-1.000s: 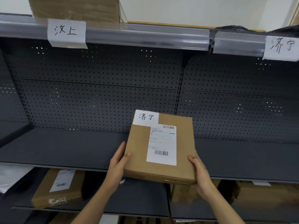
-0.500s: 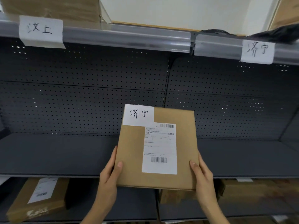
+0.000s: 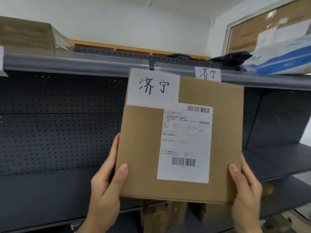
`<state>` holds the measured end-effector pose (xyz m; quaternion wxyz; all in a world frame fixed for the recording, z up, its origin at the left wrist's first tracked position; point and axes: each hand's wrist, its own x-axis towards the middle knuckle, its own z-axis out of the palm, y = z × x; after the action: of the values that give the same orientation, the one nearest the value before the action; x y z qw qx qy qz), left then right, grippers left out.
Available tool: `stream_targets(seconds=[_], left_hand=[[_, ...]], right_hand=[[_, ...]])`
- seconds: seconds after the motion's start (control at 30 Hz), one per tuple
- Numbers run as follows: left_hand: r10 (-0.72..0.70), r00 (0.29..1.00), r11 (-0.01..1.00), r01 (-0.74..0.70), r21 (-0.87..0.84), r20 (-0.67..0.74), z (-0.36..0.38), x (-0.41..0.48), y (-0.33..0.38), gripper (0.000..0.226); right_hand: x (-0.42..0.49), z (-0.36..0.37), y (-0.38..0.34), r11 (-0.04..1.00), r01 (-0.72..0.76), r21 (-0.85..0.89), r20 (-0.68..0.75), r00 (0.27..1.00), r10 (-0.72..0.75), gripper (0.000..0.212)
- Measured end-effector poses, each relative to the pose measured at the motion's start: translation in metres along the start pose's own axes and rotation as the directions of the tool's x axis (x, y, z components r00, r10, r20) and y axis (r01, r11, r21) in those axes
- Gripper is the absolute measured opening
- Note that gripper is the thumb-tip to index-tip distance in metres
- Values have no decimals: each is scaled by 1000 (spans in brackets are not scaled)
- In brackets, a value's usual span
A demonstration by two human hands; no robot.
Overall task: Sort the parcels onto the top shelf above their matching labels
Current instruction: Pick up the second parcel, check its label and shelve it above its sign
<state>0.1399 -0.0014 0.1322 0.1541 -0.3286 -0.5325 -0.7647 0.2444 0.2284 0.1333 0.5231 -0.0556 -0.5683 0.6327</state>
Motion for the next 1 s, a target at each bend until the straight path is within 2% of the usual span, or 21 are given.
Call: stream_targets(seconds=[0.03, 0.13, 0.23, 0.3, 0.4, 0.47, 0.53, 0.6, 0.7, 0.77, 0.87, 0.93, 1.0], left_hand=[[24, 999, 1000, -24, -9, 25, 9, 11, 6, 46], [109, 989, 994, -109, -9, 101, 37, 46, 27, 56], [148, 980, 989, -148, -13, 136, 64, 85, 48, 59], [144, 975, 989, -147, 4, 168, 78, 112, 59, 49], [112, 973, 989, -129, 71, 202, 95, 145, 75, 36], [92, 972, 987, -118, 108, 217, 100, 166, 82, 24], [89, 966, 981, -127, 147, 242, 103, 187, 89, 27], [70, 972, 981, -107, 159, 223, 107, 206, 94, 37], [24, 980, 991, -50, 127, 199, 112, 237, 98, 32], [-44, 976, 995, 24, 97, 211, 114, 254, 98, 37], [-141, 955, 985, 110, 131, 260, 115, 276, 96, 51], [-154, 952, 983, 119, 143, 264, 118, 285, 95, 59], [-142, 961, 984, 111, 140, 237, 123, 294, 91, 63]], right_hand=[[9, -1, -10, 1000, 25, -13, -8, 1000, -25, 52], [44, -6, -34, 994, 79, -77, -8, 997, -80, 35], [82, -2, -64, 990, 94, -106, 29, 995, -91, 34], [107, 6, -84, 993, 59, -102, 49, 997, -54, 30], [146, 19, -108, 995, -74, -68, 82, 993, 80, 25], [171, 28, -122, 986, -147, -75, 155, 975, 157, 28], [191, 38, -135, 983, -158, -87, 258, 950, 176, 30], [209, 48, -145, 989, -116, -94, 312, 940, 140, 22], [233, 62, -152, 994, 8, -105, 382, 924, 33, 15], [250, 68, -151, 993, 83, -80, 463, 885, -37, 16], [278, 72, -141, 989, 112, -92, 561, 827, -41, 20], [294, 74, -129, 988, 120, -92, 560, 827, -49, 25], [300, 79, -121, 993, 110, -50, 498, 864, -70, 32]])
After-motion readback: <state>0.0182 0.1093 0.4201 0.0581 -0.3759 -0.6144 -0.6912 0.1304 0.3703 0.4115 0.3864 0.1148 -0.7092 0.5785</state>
